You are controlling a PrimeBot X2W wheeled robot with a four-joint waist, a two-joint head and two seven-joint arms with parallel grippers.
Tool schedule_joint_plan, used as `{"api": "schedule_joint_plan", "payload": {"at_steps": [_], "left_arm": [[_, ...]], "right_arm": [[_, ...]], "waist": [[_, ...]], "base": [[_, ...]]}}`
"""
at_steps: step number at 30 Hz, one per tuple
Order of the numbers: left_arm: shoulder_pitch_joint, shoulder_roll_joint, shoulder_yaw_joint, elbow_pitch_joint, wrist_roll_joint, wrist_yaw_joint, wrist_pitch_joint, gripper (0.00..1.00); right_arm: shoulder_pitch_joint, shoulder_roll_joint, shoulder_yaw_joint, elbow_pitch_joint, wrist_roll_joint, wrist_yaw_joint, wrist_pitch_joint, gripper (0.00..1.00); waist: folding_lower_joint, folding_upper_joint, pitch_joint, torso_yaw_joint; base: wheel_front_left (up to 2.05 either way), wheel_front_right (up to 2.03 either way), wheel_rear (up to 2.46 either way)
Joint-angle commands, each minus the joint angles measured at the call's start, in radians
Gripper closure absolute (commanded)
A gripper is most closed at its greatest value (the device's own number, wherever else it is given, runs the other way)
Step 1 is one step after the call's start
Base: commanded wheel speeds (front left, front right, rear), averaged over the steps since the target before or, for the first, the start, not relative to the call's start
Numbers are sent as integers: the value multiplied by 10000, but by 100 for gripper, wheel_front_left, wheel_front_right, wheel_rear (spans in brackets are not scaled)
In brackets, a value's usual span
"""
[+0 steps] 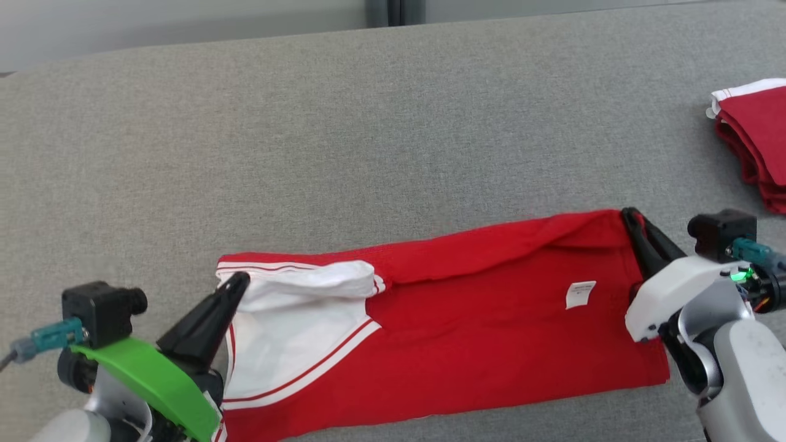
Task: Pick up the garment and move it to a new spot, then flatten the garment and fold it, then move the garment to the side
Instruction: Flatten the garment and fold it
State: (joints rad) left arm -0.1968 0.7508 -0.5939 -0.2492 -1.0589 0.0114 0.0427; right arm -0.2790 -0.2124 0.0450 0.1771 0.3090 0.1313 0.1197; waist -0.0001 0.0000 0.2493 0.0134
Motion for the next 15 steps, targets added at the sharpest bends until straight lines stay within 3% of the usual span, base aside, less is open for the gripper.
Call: {"api": "schedule_joint_plan", "payload": {"at_steps": [1,12,13,14,15], "left_arm": [[311,-90,-51,20,-82,64,-134,100],[1237,-610,-316,1055,-575,-311,-674,100],[1317,-650,-369,1140,-687,-356,-628,100],[1352,-719,-413,1255,-709,-408,-690,100],[1392,-783,-393,1332,-737,-405,-771,88]], "right_arm": [[369,52,-97,-195,-121,-14,47,100],[1848,486,-428,-973,-701,-14,74,100],[1941,487,-423,-999,-728,-14,30,73],[2093,534,-453,-1043,-762,-14,-69,0],[2169,559,-460,-1053,-756,-12,-114,0]], "waist": [[1,0,-142,120],[1,0,-386,62],[1,0,-408,53],[1,0,-452,31],[1,0,-481,22]], "base": [[0,0,0],[0,0,0],[0,0,0],[0,0,0],[0,0,0]]}}
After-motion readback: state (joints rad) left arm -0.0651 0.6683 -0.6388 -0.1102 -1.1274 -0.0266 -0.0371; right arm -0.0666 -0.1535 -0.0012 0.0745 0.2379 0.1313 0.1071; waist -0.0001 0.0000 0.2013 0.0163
